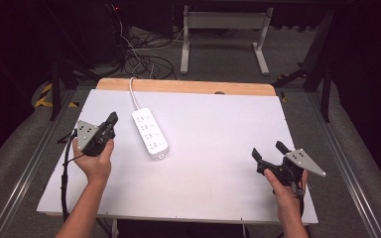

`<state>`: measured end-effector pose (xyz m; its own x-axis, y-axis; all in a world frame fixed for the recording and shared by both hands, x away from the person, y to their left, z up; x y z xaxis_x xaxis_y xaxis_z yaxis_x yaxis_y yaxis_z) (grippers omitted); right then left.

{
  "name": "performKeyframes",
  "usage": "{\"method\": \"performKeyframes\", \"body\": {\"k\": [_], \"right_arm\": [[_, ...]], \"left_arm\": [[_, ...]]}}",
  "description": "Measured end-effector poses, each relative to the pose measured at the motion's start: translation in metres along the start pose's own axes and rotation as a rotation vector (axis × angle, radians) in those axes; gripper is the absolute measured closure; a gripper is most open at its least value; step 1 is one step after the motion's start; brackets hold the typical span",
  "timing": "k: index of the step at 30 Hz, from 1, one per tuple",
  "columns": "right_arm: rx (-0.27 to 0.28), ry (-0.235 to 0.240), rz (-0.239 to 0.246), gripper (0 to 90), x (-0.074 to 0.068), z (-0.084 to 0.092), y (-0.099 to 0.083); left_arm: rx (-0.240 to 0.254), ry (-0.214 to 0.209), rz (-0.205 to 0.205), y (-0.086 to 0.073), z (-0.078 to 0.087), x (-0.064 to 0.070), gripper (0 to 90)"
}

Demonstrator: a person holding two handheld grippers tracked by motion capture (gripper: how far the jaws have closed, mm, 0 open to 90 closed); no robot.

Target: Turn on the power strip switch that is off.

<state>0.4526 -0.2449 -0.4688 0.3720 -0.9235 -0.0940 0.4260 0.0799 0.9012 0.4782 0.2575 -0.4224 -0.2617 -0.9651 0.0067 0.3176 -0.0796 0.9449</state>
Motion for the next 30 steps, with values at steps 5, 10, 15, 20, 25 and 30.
{"method": "performKeyframes", "body": {"k": [5,10,15,20,25,30], "right_arm": [[0.001,-0.004,-0.004,8.6,0.0012,0.0007,-0.0003],[0.0,-0.004,0.001,8.6,0.0007,0.0002,-0.0004],[-0.003,-0.003,0.001,8.6,0.0004,0.0012,-0.0009],[-0.003,-0.005,-0.002,8.6,0.0015,0.0016,-0.0012],[-0.002,-0.004,0.0,8.6,0.0007,0.0014,-0.0007],[-0.002,-0.002,0.003,8.6,-0.0006,0.0005,-0.0003]], "left_arm": [[0.002,0.007,0.006,-0.0006,-0.0004,-0.0029,89.8],[0.006,0.013,0.01,-0.0004,-0.0005,-0.0045,89.7],[0.001,0.02,0.007,-0.0016,-0.0024,-0.006,87.0],[0.0,0.01,0.008,-0.0011,-0.0024,-0.006,87.8],[0.015,0.025,0.011,-0.0009,-0.0008,-0.0087,85.9],[0.037,0.021,0.006,-0.0009,-0.0013,-0.0104,79.9]]}}
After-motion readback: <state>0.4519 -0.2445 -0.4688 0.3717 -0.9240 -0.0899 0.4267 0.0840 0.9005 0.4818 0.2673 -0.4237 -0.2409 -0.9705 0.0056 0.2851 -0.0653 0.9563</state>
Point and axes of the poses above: each handheld gripper's, and its own axes: z roughly backward along the jaws, y roughly out of its top, x roughly to its right, the point moved 3 cm from there along -z, roughly forward along the jaws, and after that the axes turned 15 degrees about -x, right-handed, at the moved point
